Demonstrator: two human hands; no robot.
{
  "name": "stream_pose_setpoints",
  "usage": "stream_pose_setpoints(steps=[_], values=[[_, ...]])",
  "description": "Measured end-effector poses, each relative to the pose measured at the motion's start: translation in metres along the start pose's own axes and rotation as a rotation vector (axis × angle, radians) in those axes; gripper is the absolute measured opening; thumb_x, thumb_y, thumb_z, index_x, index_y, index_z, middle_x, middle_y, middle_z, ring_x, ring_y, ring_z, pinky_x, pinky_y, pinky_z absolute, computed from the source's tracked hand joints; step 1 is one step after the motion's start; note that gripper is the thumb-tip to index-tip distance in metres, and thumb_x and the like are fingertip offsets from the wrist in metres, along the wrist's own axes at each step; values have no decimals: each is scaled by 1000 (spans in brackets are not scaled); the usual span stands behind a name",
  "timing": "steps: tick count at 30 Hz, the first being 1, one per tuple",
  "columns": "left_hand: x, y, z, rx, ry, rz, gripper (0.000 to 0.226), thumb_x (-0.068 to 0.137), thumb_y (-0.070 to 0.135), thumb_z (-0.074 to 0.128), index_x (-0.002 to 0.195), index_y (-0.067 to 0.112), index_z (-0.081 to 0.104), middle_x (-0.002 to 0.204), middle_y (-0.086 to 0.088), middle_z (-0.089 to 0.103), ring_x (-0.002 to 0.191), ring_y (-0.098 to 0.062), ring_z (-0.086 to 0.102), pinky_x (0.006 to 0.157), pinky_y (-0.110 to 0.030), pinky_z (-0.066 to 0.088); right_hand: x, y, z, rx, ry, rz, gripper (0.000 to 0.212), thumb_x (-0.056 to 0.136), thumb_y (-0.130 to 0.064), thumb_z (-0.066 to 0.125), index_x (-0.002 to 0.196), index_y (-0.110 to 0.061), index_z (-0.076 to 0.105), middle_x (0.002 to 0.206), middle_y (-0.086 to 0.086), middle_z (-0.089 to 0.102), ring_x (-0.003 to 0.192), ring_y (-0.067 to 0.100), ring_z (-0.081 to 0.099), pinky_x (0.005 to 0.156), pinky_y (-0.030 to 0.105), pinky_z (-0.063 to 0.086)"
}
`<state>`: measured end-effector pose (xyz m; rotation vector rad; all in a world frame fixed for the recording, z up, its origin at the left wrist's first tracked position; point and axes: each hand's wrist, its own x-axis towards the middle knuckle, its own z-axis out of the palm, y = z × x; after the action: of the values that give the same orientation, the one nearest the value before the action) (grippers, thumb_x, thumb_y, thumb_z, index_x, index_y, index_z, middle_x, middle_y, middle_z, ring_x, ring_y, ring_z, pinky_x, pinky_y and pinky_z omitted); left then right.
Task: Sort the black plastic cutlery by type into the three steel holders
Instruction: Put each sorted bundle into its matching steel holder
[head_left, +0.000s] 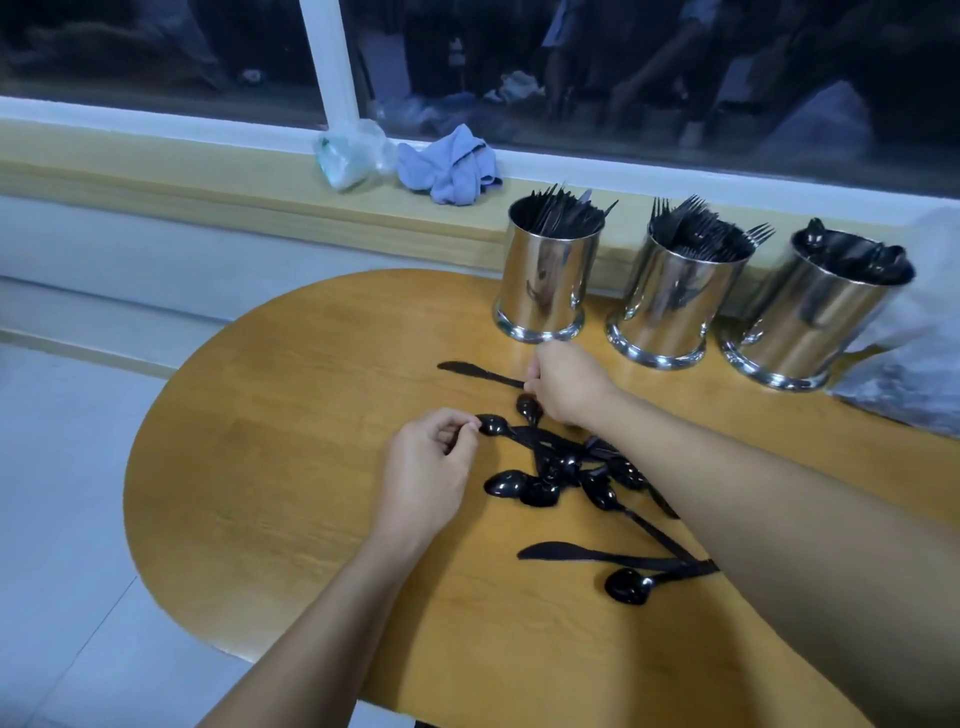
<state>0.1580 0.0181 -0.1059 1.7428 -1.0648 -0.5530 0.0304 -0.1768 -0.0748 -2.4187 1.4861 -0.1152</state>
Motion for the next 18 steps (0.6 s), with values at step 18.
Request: stream_pose_setpoints(steps=[18], values=[[-86,36,21,-876,26,-342,22,118,21,53,114,8,70,84,-10,66,76,-19,60,78,-37,47,-234,71,4,375,95,-125,34,94,-57,75,119,-34,82,103,-23,60,102,3,57,93,29,50]])
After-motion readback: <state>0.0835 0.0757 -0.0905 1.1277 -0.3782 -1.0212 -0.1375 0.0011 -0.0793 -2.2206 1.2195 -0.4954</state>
